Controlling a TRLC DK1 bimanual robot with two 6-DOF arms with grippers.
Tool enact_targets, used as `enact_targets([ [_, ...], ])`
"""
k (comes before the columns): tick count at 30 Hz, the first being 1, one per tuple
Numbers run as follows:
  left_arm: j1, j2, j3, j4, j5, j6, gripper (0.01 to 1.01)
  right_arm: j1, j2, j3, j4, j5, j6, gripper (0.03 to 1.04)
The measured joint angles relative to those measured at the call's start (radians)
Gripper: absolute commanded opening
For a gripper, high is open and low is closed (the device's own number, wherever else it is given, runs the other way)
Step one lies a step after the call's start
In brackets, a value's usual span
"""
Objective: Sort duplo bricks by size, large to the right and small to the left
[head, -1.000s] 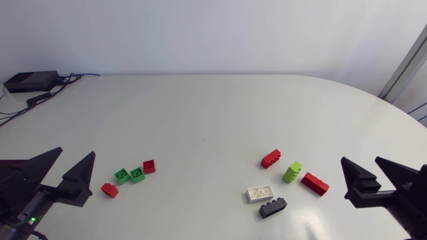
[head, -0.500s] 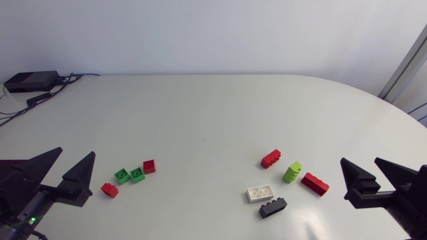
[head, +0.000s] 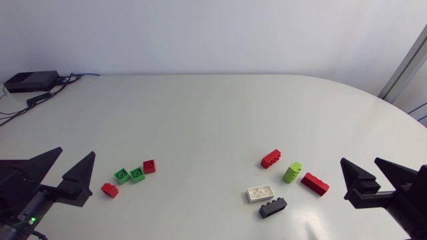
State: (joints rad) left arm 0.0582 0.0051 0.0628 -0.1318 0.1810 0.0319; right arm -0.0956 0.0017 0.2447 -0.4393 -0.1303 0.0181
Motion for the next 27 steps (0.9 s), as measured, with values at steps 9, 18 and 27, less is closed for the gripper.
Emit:
enact_targets([
  [9, 0.000, 0.000, 0.000, 0.000, 0.000, 0.000, 0.985, -0.128, 0.001, 0.014, -0.071, 0.019, -0.011, 1.00],
  [18, 0.000, 0.000, 0.000, 0.000, 0.000, 0.000, 0.985, -0.073, 0.001, 0.017, -0.082, -0.078, -0.045, 1.00],
  [27, 0.000, 0.000, 0.000, 0.000, 0.000, 0.000, 0.985, -0.064, 0.000, 0.017, -0.090, -0.108, -0.090, 1.00],
])
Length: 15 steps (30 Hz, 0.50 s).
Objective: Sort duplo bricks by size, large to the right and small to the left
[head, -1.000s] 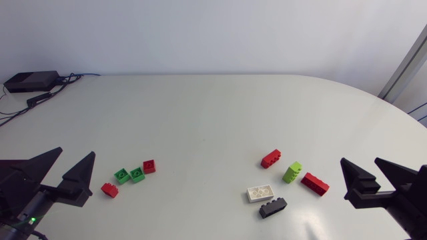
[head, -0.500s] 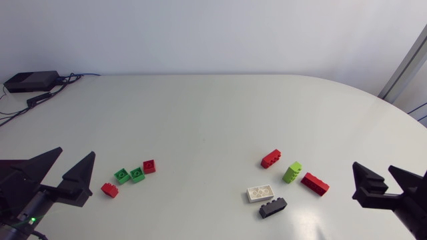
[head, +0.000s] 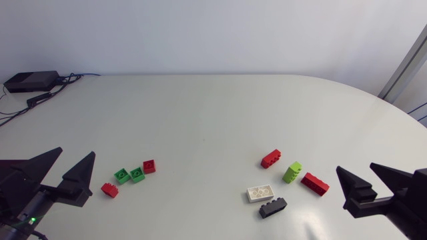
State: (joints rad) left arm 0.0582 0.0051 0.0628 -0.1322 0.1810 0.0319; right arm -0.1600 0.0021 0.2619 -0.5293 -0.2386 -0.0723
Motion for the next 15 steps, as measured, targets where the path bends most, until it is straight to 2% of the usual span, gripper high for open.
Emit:
enact_targets([
  [3, 0.000, 0.000, 0.000, 0.000, 0.000, 0.000, 0.985, -0.005, 0.000, 0.002, 0.005, -0.001, -0.004, 1.00],
  [5, 0.000, 0.000, 0.000, 0.000, 0.000, 0.000, 0.985, -0.010, 0.000, -0.001, 0.075, 0.003, -0.008, 1.00],
  [8, 0.000, 0.000, 0.000, 0.000, 0.000, 0.000, 0.985, -0.026, 0.000, -0.032, 0.305, 0.003, -0.011, 1.00],
  [12, 0.000, 0.000, 0.000, 0.000, 0.000, 0.000, 0.985, -0.030, -0.001, -0.173, 0.701, 0.003, -0.011, 1.00],
  [13, 0.000, 0.000, 0.000, 0.000, 0.000, 0.000, 0.985, -0.030, -0.001, -0.203, 0.741, 0.002, -0.011, 1.00],
  [15, 0.000, 0.000, 0.001, -0.002, 0.000, 0.000, 0.985, -0.029, 0.002, -0.227, 0.753, 0.003, -0.006, 1.00],
])
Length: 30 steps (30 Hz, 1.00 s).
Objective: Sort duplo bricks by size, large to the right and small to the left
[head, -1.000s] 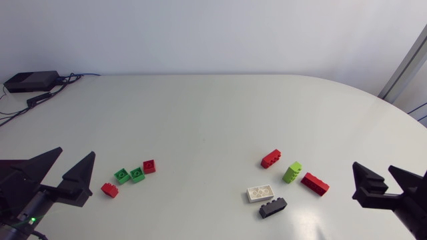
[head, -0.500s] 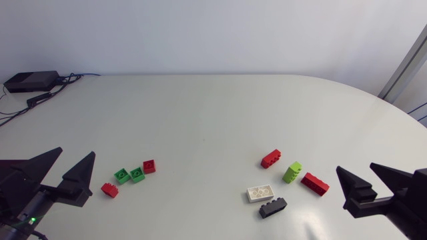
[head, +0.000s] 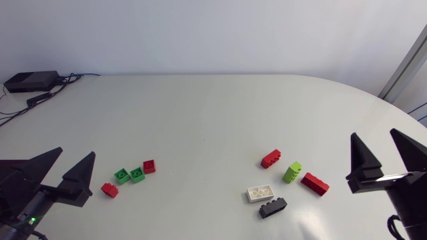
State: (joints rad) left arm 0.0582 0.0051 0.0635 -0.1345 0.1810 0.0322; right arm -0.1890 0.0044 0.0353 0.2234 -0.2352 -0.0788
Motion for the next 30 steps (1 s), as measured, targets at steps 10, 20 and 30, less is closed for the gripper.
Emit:
enact_targets([
  [10, 0.000, 0.000, 0.000, -0.001, 0.000, 0.000, 0.985, -0.041, -0.004, 0.000, -0.154, 0.087, 0.005, 1.00],
  [20, 0.000, 0.000, 0.000, -0.001, 0.000, 0.000, 0.985, -0.034, -0.004, 0.000, -0.192, 0.135, 0.005, 1.00],
  [30, 0.000, 0.000, 0.000, -0.001, 0.000, 0.000, 0.985, -0.009, -0.003, 0.000, -0.195, 0.152, 0.005, 1.00],
])
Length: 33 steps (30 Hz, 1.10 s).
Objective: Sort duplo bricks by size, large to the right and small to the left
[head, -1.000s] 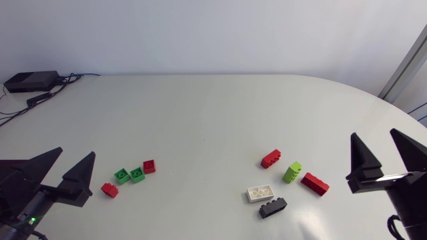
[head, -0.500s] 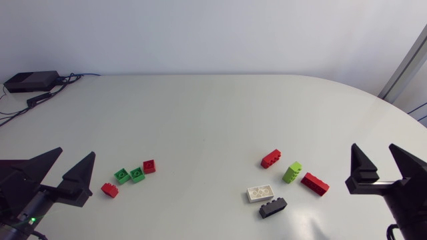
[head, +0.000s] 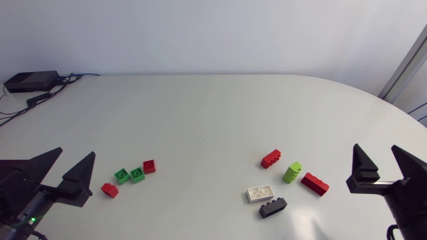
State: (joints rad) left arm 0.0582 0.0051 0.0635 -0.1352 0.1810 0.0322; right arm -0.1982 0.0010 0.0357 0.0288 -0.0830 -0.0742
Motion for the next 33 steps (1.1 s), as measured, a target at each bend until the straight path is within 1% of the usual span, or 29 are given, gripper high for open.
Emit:
enact_targets([
  [4, 0.000, 0.000, 0.000, 0.000, 0.000, 0.000, 0.985, 0.138, 0.000, 0.000, -0.003, 0.012, 0.000, 1.00],
  [9, 0.000, 0.000, 0.000, 0.000, 0.000, 0.000, 0.985, 0.208, 0.000, 0.000, -0.003, 0.013, 0.000, 1.00],
  [33, 0.000, 0.000, 0.000, 0.000, 0.000, 0.000, 0.985, 0.212, 0.000, 0.000, -0.003, 0.013, 0.000, 1.00],
])
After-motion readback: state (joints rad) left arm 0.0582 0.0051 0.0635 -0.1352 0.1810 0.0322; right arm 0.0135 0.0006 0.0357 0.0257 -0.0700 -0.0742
